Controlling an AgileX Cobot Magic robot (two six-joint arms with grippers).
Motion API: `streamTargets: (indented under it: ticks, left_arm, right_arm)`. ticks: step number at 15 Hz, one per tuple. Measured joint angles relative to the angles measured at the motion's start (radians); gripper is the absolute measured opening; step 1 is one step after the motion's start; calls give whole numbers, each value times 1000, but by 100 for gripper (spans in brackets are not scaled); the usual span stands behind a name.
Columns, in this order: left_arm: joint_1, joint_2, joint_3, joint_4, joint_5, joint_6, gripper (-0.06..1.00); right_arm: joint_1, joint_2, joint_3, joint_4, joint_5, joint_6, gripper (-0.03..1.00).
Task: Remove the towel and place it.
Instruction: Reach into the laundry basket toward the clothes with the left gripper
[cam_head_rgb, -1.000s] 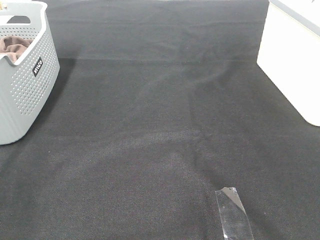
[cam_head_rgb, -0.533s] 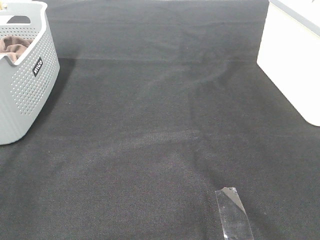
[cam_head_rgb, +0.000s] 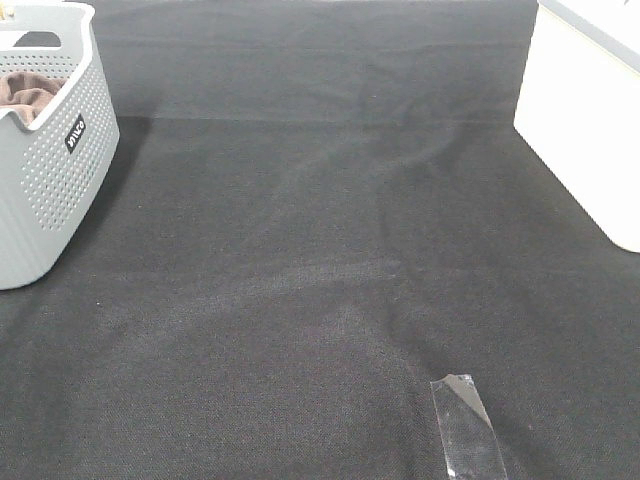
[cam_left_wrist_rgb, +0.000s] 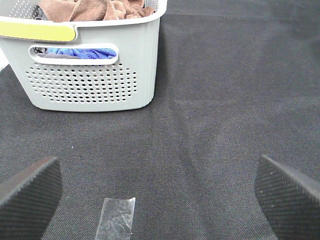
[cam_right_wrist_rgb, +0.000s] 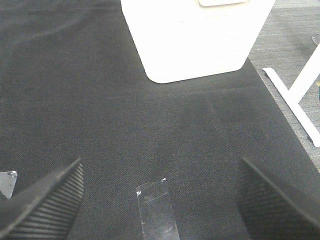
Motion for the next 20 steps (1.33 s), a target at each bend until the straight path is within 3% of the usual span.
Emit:
streamTargets:
  ticks: [13,16,18,20]
  left_arm:
    - [0,0,0,-1,0,0,99]
    - [0,3,-23,-44,0,0,99]
    - [0,126,-152,-46,12,64,99]
    - [0,272,-269,-49,67,193,99]
  right_arm:
    - [0,0,0,0,0,0,80]
    - [0,0,0,0,0,0,80]
    - [0,0,0,0,0,0,80]
    - [0,0,0,0,0,0,80]
